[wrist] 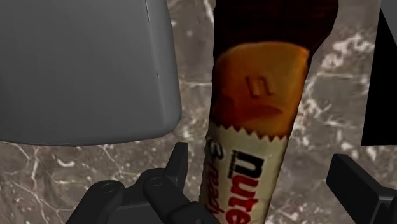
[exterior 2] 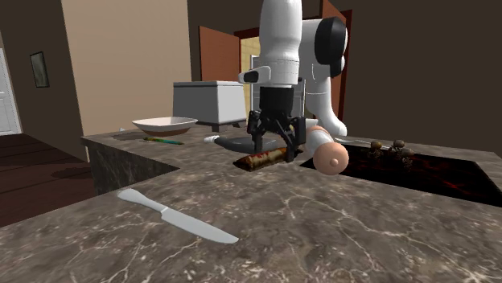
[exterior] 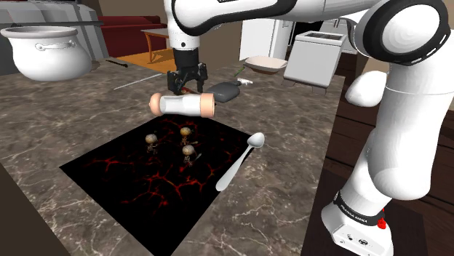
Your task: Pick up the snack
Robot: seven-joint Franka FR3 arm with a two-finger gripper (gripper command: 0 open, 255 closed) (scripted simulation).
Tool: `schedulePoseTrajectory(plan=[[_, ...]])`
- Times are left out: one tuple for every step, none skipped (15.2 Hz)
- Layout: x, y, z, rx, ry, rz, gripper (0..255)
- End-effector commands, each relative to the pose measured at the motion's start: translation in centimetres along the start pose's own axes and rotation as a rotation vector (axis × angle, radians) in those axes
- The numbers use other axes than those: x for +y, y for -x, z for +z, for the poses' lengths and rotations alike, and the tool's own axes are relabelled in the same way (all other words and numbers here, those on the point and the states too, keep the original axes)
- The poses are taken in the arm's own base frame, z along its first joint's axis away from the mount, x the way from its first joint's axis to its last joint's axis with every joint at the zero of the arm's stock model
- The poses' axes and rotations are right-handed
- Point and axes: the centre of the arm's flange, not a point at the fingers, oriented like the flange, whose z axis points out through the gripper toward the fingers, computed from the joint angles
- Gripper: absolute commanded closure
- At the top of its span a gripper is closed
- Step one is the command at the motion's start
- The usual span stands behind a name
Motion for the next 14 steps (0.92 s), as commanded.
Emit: schedulePoseTrajectory(plan=[[0.0,0.0,0.2,0.0,0.0,0.0,0],[0.0,0.0,0.2,0.0,0.0,0.0,255],[0.0,0.1,0.2,0.0,0.0,0.0,255],[0.0,0.1,0.2,0.0,0.0,0.0,255],[0.1,0.1,0.2,0.0,0.0,0.0,255],[0.1,0.1,0.2,0.0,0.0,0.0,255],[0.1,0.1,0.2,0.0,0.0,0.0,255],[0.1,0.1,0.2,0.0,0.0,0.0,255],[0.1,0.1,0.3,0.0,0.0,0.0,255],[0.1,0.1,0.3,0.0,0.0,0.0,255],[0.0,0.0,0.2,0.0,0.0,0.0,255],[0.0,0.0,-0.4,0.0,0.0,0.0,255],[0.0,0.0,-0.9,0.0,0.0,0.0,255],[0.1,0.0,-1.4,0.0,0.0,0.0,255]])
